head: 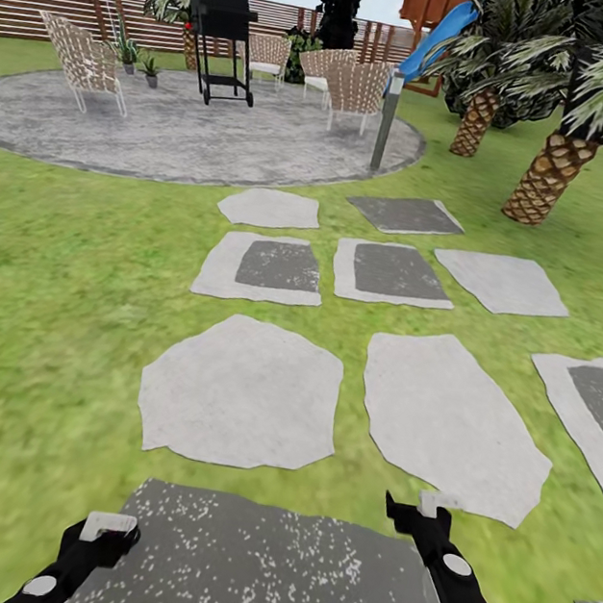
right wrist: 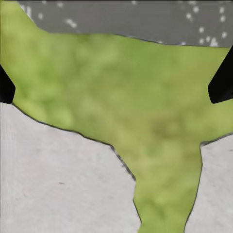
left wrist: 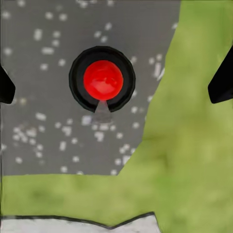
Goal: Pick up the pesticide atomizer in the garden and spray insectifuge to fully cover both potted plants in the garden.
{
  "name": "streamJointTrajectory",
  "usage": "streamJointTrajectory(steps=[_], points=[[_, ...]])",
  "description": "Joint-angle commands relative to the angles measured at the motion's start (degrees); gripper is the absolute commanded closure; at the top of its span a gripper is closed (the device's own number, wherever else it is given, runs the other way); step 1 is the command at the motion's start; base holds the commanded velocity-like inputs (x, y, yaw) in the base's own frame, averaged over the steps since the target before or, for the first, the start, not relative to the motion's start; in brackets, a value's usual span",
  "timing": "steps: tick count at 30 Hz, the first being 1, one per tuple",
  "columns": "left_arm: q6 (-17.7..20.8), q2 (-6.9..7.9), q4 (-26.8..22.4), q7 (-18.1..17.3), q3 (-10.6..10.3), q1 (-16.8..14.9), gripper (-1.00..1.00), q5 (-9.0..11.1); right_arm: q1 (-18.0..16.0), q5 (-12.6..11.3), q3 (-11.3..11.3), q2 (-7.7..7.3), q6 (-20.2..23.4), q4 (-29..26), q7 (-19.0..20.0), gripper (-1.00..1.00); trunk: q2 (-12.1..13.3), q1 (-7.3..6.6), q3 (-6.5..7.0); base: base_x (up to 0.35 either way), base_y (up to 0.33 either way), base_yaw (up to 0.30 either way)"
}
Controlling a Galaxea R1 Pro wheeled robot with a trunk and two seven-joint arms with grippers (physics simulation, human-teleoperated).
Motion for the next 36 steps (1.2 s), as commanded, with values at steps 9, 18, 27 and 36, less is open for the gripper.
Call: streamJointTrajectory(steps=[9, 18, 27, 36], points=[[-4.2, 0.02, 0.1, -0.3, 0.5, 0.0, -1.00, -0.3, 0.0, 0.4, -0.2, 0.03, 0.0, 0.0, 0.3, -1.00, -0.1, 0.22, -2.58, 0.000, 0.000, 0.000], [-4.3, 0.04, 0.1, -0.3, 0.5, 0.0, -1.00, -0.3, 0.0, 0.4, -0.2, 0.03, 0.0, 0.0, 0.3, -1.00, -0.2, 0.42, -4.81, 0.000, 0.000, 0.000], [-4.3, 0.05, 0.1, -0.3, 0.5, 0.0, -1.00, -0.3, 0.0, 0.4, -0.1, 0.03, 0.0, 0.1, 0.3, -1.00, -0.2, 0.42, -4.84, 0.000, 0.000, 0.000], [-4.5, 0.05, 0.1, -0.3, 0.5, 0.0, -1.00, -0.3, 0.0, 0.4, -0.1, 0.03, 0.0, 0.1, 0.3, -1.00, -0.2, 0.42, -4.84, 0.000, 0.000, 0.000]])
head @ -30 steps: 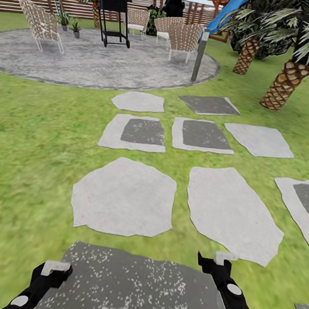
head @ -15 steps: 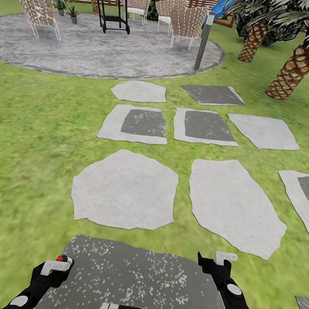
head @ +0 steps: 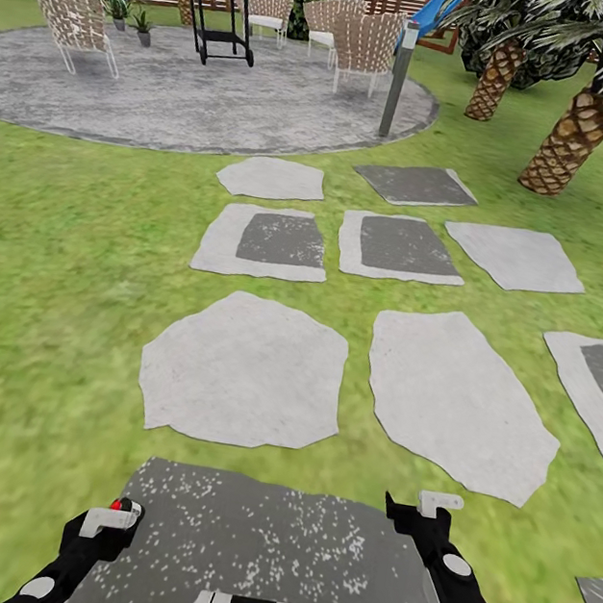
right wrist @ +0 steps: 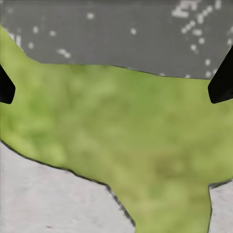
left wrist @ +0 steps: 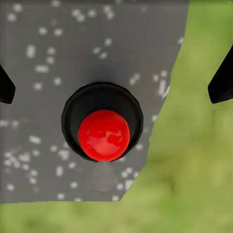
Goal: Pick up the pesticide atomizer in the garden and spray insectifuge to fully cover both potted plants in the garden.
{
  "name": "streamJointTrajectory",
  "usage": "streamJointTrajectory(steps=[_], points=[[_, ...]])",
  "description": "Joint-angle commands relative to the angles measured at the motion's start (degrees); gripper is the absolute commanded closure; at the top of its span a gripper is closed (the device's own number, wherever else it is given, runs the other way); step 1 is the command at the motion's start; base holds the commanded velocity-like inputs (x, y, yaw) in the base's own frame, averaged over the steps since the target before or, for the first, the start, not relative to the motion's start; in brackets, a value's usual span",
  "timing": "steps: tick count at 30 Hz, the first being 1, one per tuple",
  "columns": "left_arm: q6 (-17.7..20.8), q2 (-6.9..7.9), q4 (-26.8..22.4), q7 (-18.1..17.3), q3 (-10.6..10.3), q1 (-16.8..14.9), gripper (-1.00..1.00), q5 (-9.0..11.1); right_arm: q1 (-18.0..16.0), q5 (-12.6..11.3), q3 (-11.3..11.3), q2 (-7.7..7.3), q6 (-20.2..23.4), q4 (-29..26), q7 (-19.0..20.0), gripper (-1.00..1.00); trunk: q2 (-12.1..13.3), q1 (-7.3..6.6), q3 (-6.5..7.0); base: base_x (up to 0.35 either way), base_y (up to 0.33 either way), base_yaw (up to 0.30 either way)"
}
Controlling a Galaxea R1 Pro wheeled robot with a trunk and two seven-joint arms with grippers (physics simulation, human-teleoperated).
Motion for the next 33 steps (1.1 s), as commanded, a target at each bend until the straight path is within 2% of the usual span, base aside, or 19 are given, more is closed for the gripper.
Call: streamJointTrajectory(steps=[1, 15, 19, 33], points=[[-0.2, -0.06, 0.0, -0.3, 0.4, 0.0, -1.00, -0.3, 0.0, 0.4, -0.2, 0.03, 0.0, 0.0, 0.3, -1.00, 0.0, -0.01, -0.03, 0.000, 0.000, 0.000], [-0.2, -0.12, 0.0, -0.3, 0.4, 0.0, -1.00, -0.3, 0.0, 0.3, -0.3, 0.03, 0.0, -0.1, 0.3, -1.00, 0.0, -0.01, -0.03, 0.000, 0.000, 0.000], [-0.2, -0.12, 0.0, -0.3, 0.5, 0.0, -1.00, -0.3, 0.0, 0.3, -0.2, 0.03, 0.0, -0.1, 0.3, -1.00, -0.1, 0.09, -0.92, 0.000, 0.000, 0.000], [-0.3, -0.12, 0.0, -0.3, 0.4, 0.0, -1.00, -0.3, 0.0, 0.3, -0.2, 0.03, 0.0, -0.1, 0.3, -1.00, -0.1, 0.09, -0.92, 0.032, 0.000, 0.000]])
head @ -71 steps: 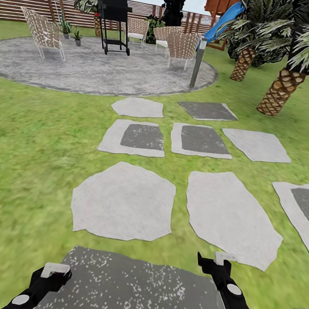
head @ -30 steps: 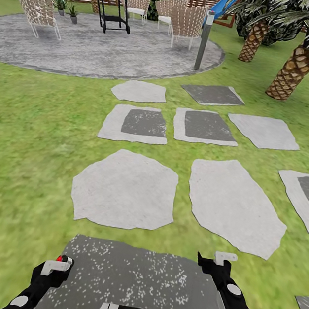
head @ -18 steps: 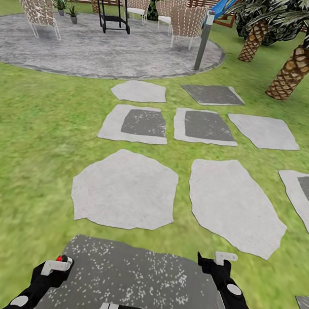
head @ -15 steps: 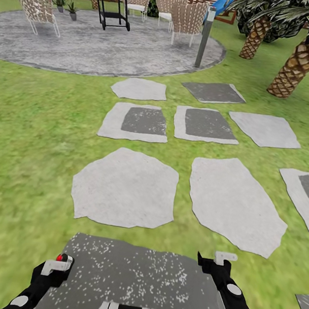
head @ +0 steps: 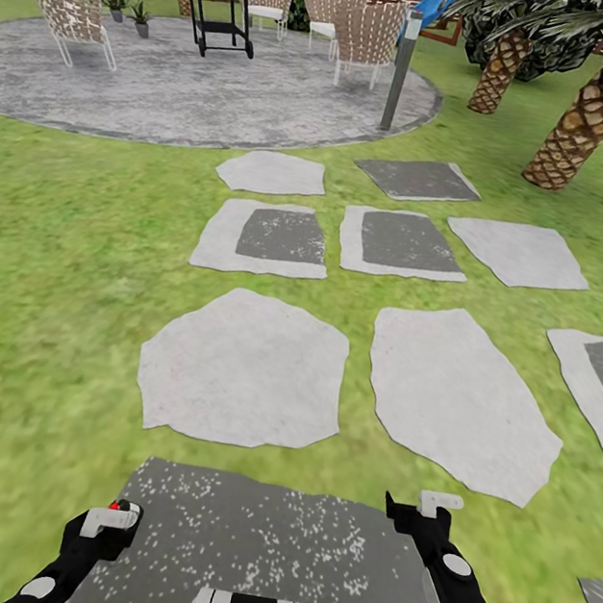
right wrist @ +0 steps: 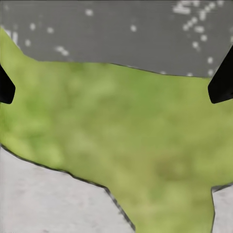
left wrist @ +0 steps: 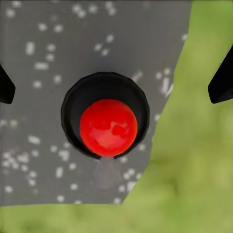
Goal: Pick up the pesticide atomizer in the garden and spray insectifuge to fully cover both potted plants in the garden.
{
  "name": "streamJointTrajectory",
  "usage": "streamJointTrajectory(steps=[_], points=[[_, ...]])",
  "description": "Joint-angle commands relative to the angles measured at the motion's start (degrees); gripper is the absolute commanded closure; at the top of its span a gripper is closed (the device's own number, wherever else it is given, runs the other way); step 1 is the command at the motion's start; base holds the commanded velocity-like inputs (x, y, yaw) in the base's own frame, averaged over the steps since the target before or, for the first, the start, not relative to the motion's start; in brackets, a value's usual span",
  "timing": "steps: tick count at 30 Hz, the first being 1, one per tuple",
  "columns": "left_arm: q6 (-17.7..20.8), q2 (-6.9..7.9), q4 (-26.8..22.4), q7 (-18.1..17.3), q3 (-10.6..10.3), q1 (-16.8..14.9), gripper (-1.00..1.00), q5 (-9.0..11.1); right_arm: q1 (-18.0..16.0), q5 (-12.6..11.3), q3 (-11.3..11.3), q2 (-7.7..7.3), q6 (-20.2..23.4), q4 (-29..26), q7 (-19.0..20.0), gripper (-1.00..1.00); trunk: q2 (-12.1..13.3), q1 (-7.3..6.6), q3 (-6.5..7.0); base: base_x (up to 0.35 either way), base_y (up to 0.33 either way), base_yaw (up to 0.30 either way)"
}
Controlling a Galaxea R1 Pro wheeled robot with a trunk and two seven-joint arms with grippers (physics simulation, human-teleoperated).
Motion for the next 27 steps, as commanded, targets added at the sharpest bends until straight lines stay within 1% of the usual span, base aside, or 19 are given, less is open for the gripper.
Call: streamJointTrajectory(steps=[1, 22, 23, 27], points=[[-0.2, -0.03, 0.0, -0.3, 0.4, 0.0, -1.00, -0.3, 0.0, 0.4, -0.2, 0.03, 0.0, 0.0, 0.3, -1.00, 0.0, 0.00, -0.03, 0.039, 0.000, 0.000], [-0.2, -0.03, 0.0, -0.3, 0.4, 0.0, -1.00, -0.3, 0.0, 0.4, -0.2, 0.03, 0.0, 0.0, 0.3, -1.00, 0.0, 0.00, -0.03, 0.003, 0.000, 0.000], [-0.2, -0.03, 0.0, -0.3, 0.4, 0.0, -1.00, -0.3, 0.0, 0.4, -0.2, 0.03, 0.0, 0.0, 0.3, -1.00, 0.0, 0.02, -0.26, 0.000, 0.000, 0.000], [-0.2, -0.03, 0.0, -0.3, 0.5, 0.0, -1.00, -0.3, 0.0, 0.4, -0.2, 0.03, 0.0, 0.0, 0.3, -1.00, 0.0, 0.02, -0.26, 0.000, 0.000, 0.000]])
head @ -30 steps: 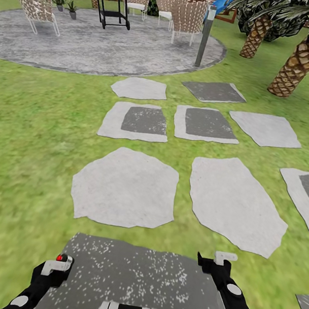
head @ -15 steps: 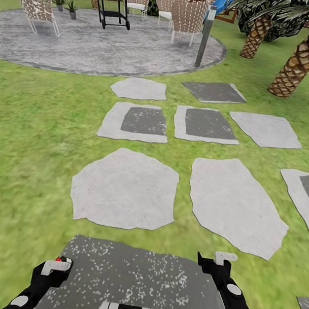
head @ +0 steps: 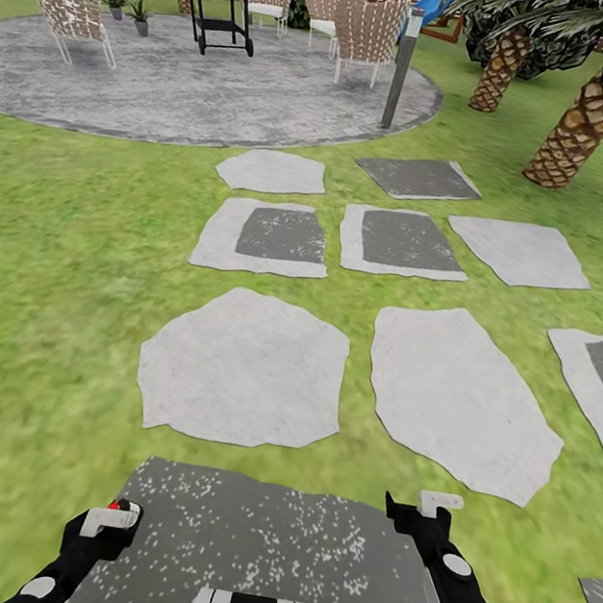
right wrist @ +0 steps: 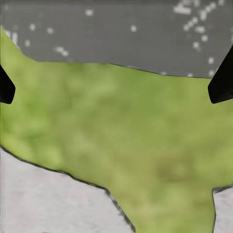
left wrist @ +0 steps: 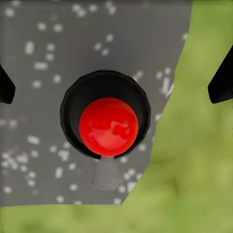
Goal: Pick up the pesticide atomizer in the garden and spray insectifuge to fully cover both potted plants in the garden.
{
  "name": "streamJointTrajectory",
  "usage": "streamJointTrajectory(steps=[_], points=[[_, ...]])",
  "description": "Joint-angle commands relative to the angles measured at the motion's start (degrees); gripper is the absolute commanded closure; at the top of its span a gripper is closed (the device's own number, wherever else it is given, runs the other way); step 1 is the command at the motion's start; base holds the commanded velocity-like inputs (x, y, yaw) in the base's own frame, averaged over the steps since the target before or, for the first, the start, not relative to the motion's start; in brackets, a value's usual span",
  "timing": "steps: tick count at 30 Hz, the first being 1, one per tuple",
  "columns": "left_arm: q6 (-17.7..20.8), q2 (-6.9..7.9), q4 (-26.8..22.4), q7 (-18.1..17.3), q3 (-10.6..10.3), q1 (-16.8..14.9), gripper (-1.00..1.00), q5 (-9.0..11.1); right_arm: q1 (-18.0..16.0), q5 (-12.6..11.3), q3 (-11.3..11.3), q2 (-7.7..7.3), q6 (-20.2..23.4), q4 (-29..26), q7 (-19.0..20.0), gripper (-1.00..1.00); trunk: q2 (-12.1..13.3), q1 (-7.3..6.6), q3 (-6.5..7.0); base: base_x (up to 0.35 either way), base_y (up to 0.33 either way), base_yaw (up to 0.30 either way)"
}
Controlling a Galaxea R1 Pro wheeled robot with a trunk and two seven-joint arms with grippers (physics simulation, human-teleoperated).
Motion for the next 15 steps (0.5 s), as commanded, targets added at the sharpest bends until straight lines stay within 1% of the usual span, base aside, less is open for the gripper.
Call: streamJointTrajectory(steps=[1, 8, 15], points=[[-0.2, -0.03, 0.0, -0.3, 0.5, 0.0, -1.00, -0.3, 0.0, 0.4, -0.2, 0.03, 0.0, 0.0, 0.3, -1.00, 0.0, -0.01, -0.03, 0.000, 0.000, 0.000], [-0.2, 0.01, 0.0, -0.3, 0.5, 0.0, -1.00, -0.3, 0.0, 0.4, -0.1, 0.03, 0.0, 0.0, 0.3, -1.00, 0.0, -0.01, -0.03, 0.001, 0.000, 0.000], [-0.2, 0.01, 0.0, -0.3, 0.5, 0.0, -1.00, -0.3, 0.0, 0.4, -0.2, 0.04, 0.0, 0.0, 0.3, -1.00, 0.0, -0.01, -0.03, 0.048, 0.000, 0.000]])
